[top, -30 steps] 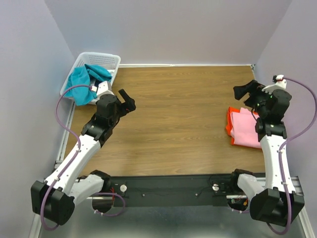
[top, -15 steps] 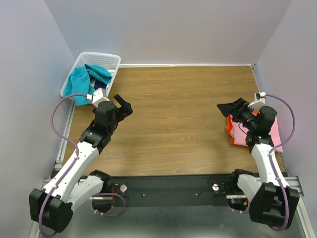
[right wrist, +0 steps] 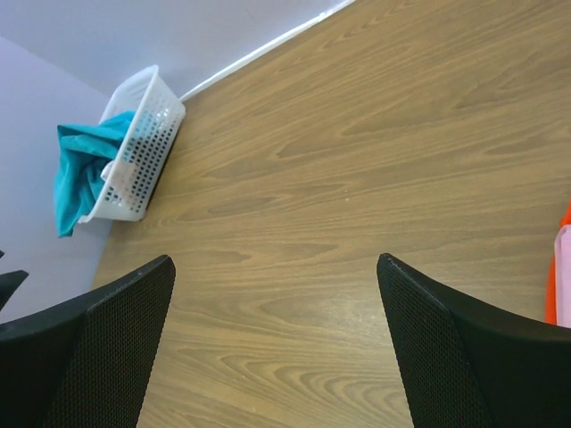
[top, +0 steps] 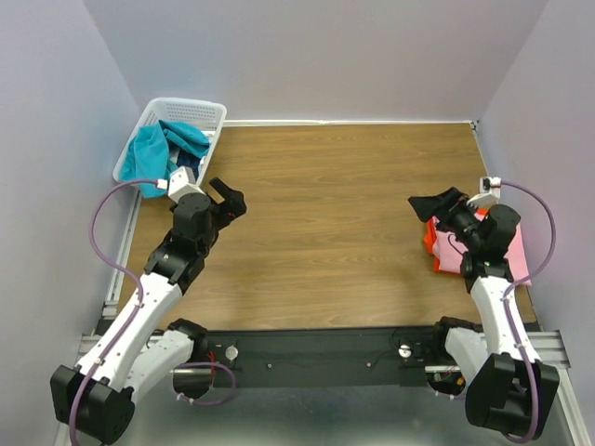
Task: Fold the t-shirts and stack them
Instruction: Reset both grippers
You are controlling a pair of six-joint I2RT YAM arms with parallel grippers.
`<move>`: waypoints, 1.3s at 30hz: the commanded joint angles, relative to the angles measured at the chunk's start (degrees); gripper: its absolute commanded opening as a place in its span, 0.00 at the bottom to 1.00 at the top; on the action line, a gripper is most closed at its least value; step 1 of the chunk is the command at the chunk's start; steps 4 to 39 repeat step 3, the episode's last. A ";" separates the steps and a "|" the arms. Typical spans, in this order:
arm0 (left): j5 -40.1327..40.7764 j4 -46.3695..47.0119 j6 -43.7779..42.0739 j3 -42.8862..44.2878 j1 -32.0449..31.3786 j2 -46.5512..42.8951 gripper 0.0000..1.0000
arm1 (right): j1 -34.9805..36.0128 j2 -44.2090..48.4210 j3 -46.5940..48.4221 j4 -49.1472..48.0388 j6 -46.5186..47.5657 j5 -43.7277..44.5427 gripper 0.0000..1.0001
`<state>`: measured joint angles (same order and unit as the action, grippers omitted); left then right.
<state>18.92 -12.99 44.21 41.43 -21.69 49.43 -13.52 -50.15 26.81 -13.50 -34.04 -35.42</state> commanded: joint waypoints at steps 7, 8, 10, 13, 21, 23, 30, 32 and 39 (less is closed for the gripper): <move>3.49 1.30 0.71 -1.44 0.34 -3.99 0.98 | -0.28 1.81 -0.70 0.40 0.73 3.25 1.00; 3.49 1.30 0.71 -1.44 0.34 -3.99 0.98 | -0.28 1.81 -0.70 0.40 0.73 3.25 1.00; 3.49 1.30 0.71 -1.44 0.34 -3.99 0.98 | -0.28 1.81 -0.70 0.40 0.73 3.25 1.00; 3.49 1.30 0.71 -1.44 0.34 -3.99 0.98 | -0.28 1.81 -0.70 0.40 0.73 3.25 1.00; 3.49 1.30 0.71 -1.44 0.34 -3.99 0.98 | -0.28 1.81 -0.70 0.40 0.73 3.25 1.00; 3.49 1.30 0.71 -1.44 0.34 -3.99 0.98 | -0.28 1.81 -0.70 0.40 0.73 3.25 1.00; 3.49 1.30 0.71 -1.44 0.34 -3.99 0.98 | -0.28 1.81 -0.70 0.40 0.73 3.25 1.00; 3.49 1.30 0.71 -1.44 0.34 -3.99 0.98 | -0.28 1.81 -0.70 0.40 0.73 3.25 1.00; 3.49 1.30 0.71 -1.44 0.34 -3.99 0.98 | -0.28 1.81 -0.70 0.40 0.73 3.25 1.00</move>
